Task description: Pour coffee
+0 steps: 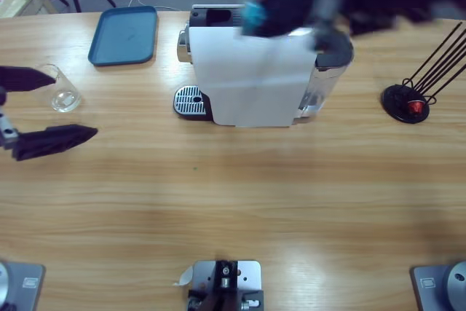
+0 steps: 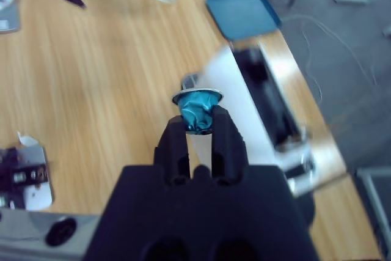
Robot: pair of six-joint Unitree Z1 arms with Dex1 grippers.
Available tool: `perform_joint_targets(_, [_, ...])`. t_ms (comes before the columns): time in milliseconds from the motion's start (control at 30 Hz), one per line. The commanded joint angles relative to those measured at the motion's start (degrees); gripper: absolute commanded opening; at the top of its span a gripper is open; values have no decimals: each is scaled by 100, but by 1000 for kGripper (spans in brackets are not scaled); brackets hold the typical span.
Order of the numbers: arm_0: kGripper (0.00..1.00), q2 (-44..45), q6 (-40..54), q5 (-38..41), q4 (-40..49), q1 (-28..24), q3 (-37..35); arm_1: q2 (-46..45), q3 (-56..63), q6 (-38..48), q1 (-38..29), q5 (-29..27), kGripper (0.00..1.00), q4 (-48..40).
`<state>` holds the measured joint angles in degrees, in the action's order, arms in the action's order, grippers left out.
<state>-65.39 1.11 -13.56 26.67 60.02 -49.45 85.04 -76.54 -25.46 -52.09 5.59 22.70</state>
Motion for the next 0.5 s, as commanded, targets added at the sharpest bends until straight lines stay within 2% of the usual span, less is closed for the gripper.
perform_joint_targets(33, [1000, 314, -93, -145, -21, 45, 352, 1667, -1337, -353, -153, -88, 0, 323])
perform_joint_targets(133, [1000, 279, -214, -191, -44, 45, 378, 1855, -1529, -513, -146, -724, 0, 323])
perform_joint_targets(300, [1000, 121, -418, -208, -391, 45, 333, 1959, -1515, -651, -23, -1484, 0, 221])
perform_joint_targets(500, [1000, 5, -448, -200, -435, 45, 308, 2070, -1422, -743, 173, -1183, 0, 149])
